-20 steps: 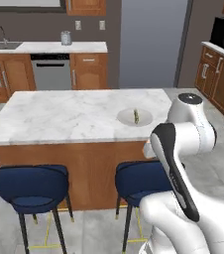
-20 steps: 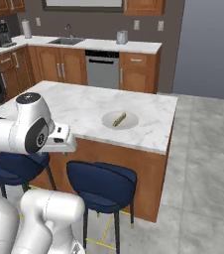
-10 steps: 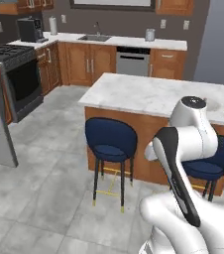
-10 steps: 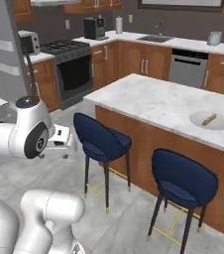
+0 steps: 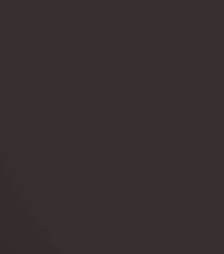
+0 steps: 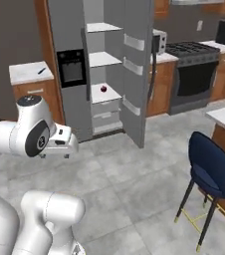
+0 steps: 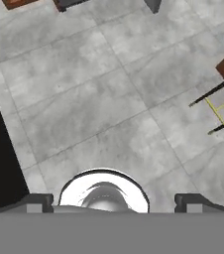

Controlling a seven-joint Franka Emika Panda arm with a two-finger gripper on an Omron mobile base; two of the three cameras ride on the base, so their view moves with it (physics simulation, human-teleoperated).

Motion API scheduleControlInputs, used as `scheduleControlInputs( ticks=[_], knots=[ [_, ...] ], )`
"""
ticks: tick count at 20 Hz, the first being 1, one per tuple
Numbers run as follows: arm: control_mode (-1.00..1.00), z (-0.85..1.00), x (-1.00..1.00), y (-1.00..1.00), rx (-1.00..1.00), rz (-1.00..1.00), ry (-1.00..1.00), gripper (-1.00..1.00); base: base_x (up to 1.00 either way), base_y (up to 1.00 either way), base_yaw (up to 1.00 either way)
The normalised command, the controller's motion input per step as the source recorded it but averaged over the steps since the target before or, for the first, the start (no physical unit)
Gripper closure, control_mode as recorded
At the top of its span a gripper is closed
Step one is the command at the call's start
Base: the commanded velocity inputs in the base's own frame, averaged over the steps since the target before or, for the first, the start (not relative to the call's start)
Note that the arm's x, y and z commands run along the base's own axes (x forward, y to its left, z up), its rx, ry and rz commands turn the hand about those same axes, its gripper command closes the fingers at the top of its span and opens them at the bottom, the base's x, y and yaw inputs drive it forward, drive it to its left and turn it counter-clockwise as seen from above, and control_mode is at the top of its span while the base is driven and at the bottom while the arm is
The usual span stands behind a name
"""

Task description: Retrieve the butter from the fridge and place it on a plate on the dining table. Then retrieve the butter knife by the fridge and place it near the plate.

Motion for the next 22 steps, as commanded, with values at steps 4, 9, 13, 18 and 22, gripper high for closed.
scheduleControlInputs(
  ticks=[4, 9, 13, 18, 22],
  knots=[
    [1.0, 0.0, 0.0, 0.0, 0.0, 0.0, 0.0, -1.0, 0.16, 0.98, 0.57],
    [1.0, 0.0, 0.0, 0.0, 0.0, 0.0, 0.0, -1.0, 0.76, 0.83, 0.4],
    [1.0, 0.0, 0.0, 0.0, 0.0, 0.0, 0.0, -1.0, 1.0, 0.52, 0.34],
    [1.0, 0.0, 0.0, 0.0, 0.0, 0.0, 0.0, -1.0, 1.0, 0.19, 0.21],
    [1.0, 0.0, 0.0, 0.0, 0.0, 0.0, 0.0, -1.0, 0.83, -0.01, 0.02]
  ],
)
